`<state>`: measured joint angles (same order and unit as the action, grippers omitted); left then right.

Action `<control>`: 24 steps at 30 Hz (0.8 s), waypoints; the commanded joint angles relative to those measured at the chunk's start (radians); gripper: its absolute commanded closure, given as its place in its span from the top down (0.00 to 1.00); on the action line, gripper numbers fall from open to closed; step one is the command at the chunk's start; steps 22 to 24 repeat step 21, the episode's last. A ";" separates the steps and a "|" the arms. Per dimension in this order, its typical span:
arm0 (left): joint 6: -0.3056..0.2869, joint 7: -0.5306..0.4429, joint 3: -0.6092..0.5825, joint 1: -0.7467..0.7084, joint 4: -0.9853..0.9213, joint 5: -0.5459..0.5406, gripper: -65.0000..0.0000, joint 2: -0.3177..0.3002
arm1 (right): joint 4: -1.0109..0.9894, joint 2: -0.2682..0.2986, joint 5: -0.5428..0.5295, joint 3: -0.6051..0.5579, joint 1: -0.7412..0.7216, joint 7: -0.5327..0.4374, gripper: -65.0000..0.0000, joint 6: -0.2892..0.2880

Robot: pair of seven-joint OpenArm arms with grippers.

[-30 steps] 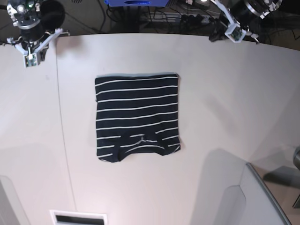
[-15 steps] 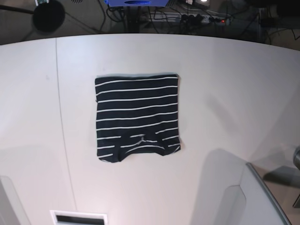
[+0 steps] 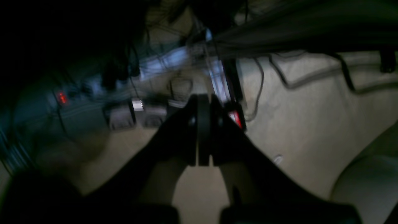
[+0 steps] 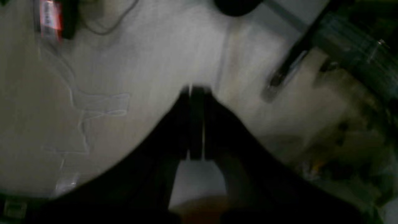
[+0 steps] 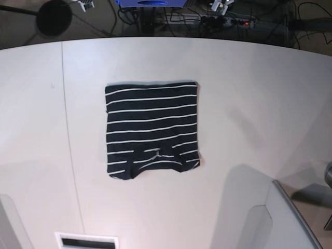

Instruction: Layout the t-shirt on the table in an organized manner, then fold the t-shirt properly

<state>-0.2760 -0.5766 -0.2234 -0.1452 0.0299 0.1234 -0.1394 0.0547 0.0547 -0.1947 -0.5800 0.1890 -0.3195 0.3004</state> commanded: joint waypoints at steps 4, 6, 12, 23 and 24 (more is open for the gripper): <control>0.010 0.122 -0.089 0.055 0.023 -0.008 0.00 -0.018 | 0.000 -0.031 -0.004 0.048 0.013 -0.077 0.00 0.007; 0.010 0.146 -0.133 0.065 0.023 -0.008 0.00 -0.021 | 0.041 -0.031 -0.004 0.055 0.014 -0.076 0.00 0.007; 0.010 0.143 -0.175 0.066 0.054 -0.008 0.00 -0.041 | 0.055 0.001 -0.004 0.051 -0.001 -0.076 0.00 0.007; 0.010 0.143 -0.167 0.065 0.060 -0.017 0.00 -0.041 | 0.056 0.043 -0.004 0.050 -0.021 -0.077 0.00 0.007; 0.010 0.143 -0.167 0.065 0.060 -0.017 0.00 -0.041 | 0.056 0.043 -0.004 0.050 -0.021 -0.077 0.00 0.007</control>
